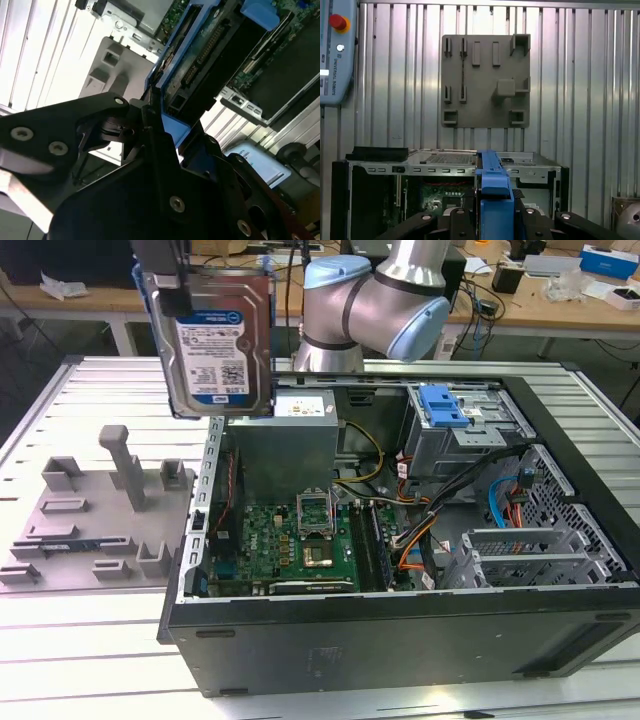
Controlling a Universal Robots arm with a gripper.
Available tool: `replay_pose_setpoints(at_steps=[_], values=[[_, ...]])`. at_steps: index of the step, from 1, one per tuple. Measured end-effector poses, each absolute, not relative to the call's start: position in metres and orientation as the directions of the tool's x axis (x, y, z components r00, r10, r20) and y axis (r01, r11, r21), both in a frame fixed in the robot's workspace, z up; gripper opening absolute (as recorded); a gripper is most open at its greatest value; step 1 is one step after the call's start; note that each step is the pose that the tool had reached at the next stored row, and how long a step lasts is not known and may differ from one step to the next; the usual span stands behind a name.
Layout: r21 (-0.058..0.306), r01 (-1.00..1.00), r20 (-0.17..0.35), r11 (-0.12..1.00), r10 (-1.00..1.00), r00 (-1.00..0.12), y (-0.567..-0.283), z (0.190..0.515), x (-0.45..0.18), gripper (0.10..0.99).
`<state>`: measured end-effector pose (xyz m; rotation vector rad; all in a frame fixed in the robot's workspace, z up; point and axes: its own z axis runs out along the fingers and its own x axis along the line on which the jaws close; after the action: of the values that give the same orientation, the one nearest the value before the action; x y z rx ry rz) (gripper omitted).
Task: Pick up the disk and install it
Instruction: 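Pick up the disk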
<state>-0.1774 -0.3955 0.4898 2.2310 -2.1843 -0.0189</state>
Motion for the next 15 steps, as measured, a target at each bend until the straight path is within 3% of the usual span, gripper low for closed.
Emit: replay_pose_setpoints(at_steps=[15], values=[[0.026,-0.999,-0.008,-0.021,-1.0,0.021,-0.429,0.489,-0.113,0.365]])
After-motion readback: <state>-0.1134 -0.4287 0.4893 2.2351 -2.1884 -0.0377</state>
